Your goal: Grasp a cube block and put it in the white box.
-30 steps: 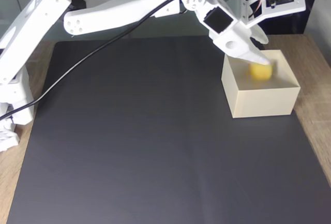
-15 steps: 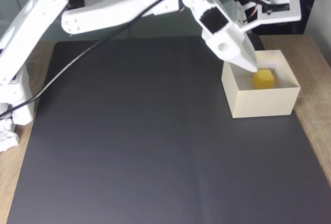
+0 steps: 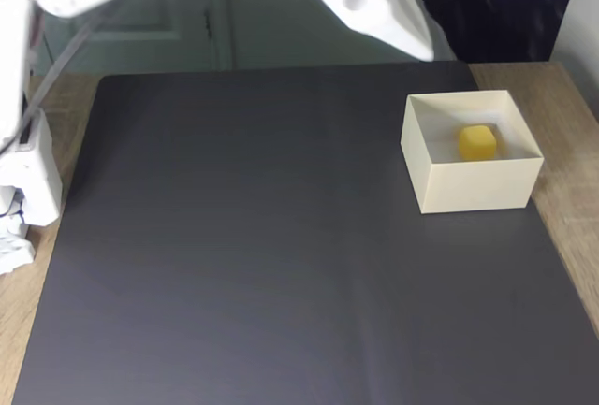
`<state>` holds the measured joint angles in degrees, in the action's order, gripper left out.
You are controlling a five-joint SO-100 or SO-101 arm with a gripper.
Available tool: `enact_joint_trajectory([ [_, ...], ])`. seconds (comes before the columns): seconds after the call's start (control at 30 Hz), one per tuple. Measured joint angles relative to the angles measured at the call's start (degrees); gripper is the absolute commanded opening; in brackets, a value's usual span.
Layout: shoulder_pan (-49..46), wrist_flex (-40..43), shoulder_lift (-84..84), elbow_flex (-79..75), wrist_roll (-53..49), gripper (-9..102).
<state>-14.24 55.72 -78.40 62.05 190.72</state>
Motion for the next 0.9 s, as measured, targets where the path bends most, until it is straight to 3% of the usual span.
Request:
enact_joint_trajectory([
  [0.4, -1.05, -12.13, -44.03, 52.21, -2.11, 0],
  [0.9, -2.64, -16.44, -70.14, 80.86, -2.64, 1],
])
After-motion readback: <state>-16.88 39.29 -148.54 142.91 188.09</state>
